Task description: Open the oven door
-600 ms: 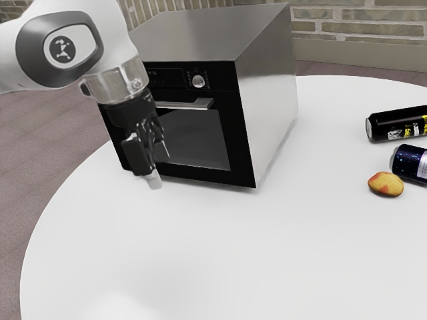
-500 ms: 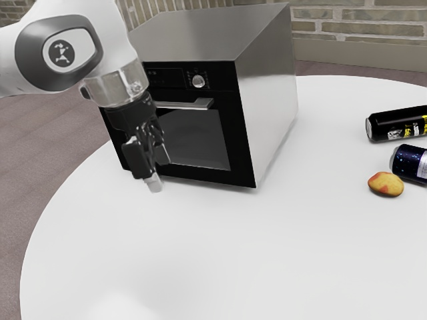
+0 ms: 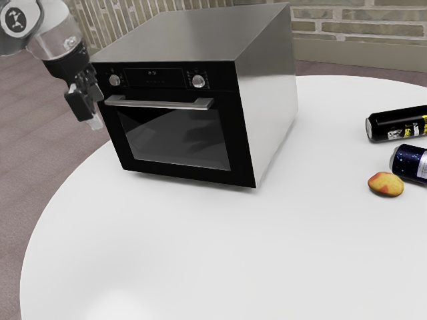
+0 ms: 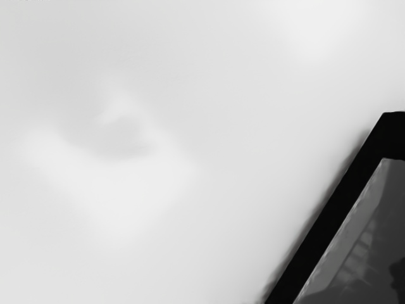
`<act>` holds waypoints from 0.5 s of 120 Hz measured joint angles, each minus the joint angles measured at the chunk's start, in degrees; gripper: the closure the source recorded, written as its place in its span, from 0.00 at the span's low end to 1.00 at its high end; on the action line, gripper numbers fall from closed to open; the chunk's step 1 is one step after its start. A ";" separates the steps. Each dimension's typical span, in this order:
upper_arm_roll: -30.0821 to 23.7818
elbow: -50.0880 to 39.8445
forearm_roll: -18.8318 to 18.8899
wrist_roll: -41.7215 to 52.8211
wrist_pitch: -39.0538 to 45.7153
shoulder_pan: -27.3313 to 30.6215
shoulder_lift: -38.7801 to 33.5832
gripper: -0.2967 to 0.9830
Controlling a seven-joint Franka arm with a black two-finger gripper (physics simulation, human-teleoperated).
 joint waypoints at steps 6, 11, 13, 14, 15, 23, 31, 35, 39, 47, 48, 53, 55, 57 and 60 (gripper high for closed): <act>-4.82 -1.37 -0.27 3.42 2.57 5.66 0.07 0.24; -6.81 -1.87 -0.48 6.14 4.77 8.36 0.89 0.24; -7.26 -2.01 -0.66 7.26 5.66 9.07 1.21 0.24; -7.44 -2.09 -0.74 7.83 6.11 9.36 1.36 0.24; -7.59 -2.16 -0.83 8.42 6.57 9.62 1.49 0.24; -8.24 -3.46 -1.68 12.91 10.22 10.65 2.04 0.24; -8.43 -5.43 -2.68 16.96 14.30 10.24 2.20 0.24; -8.47 -6.20 -3.02 18.84 16.37 9.65 2.28 0.24; -8.49 -6.61 -3.31 20.73 18.19 8.88 2.63 0.24; -8.52 -6.93 -3.74 24.40 21.57 7.10 3.77 0.24; -8.52 -6.93 -3.80 24.84 21.98 6.89 3.92 0.24; -8.58 -6.88 -4.44 27.02 23.92 6.02 4.58 0.24; -8.59 -6.83 -4.72 27.88 24.62 5.78 4.78 0.24; -8.58 -6.75 -4.97 28.71 25.29 5.58 5.00 0.24; -8.57 -6.58 -5.28 29.93 26.24 5.45 5.38 0.24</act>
